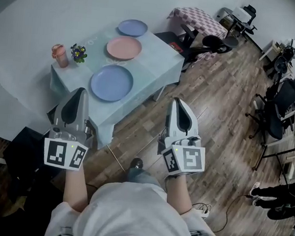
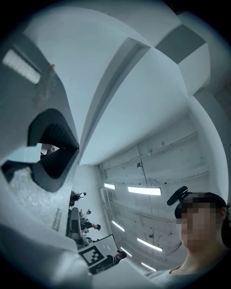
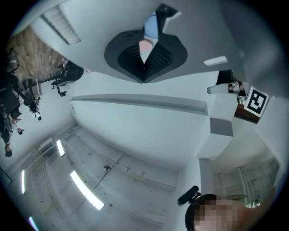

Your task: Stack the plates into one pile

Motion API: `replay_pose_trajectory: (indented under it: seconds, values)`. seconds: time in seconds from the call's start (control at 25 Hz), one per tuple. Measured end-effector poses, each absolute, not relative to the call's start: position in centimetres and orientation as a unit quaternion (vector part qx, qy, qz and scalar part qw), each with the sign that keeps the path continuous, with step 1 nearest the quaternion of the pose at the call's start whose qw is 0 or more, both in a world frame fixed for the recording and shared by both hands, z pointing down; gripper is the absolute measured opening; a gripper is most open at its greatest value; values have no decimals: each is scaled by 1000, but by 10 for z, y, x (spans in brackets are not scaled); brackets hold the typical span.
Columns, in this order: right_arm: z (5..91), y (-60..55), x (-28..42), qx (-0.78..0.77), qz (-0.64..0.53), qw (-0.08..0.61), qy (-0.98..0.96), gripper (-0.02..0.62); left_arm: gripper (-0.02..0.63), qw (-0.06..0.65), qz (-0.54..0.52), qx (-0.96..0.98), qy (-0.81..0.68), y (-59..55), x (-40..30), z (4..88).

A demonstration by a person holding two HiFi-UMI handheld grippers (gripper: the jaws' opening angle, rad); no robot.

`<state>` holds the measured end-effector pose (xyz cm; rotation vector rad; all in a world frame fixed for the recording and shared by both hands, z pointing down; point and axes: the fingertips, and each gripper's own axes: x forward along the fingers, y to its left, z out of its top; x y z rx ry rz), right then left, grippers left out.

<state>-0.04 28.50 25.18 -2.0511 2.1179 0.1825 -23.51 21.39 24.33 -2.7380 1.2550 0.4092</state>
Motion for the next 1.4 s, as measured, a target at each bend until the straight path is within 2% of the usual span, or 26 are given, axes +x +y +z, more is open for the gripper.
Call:
replay_pose_trajectory:
  seconds: [0.6,0.76,1.4]
  values:
    - [246,195,62,-645,66,101,754,0,-2,67,146,-876,455,150,-174,233]
    - [254,179,63,-636,52,103,763,0,-2,44,152,-878,451,142,-171,239]
    - [259,74,67,-635,39,95,765,0,-2,37,128,-880,456,34,-165,245]
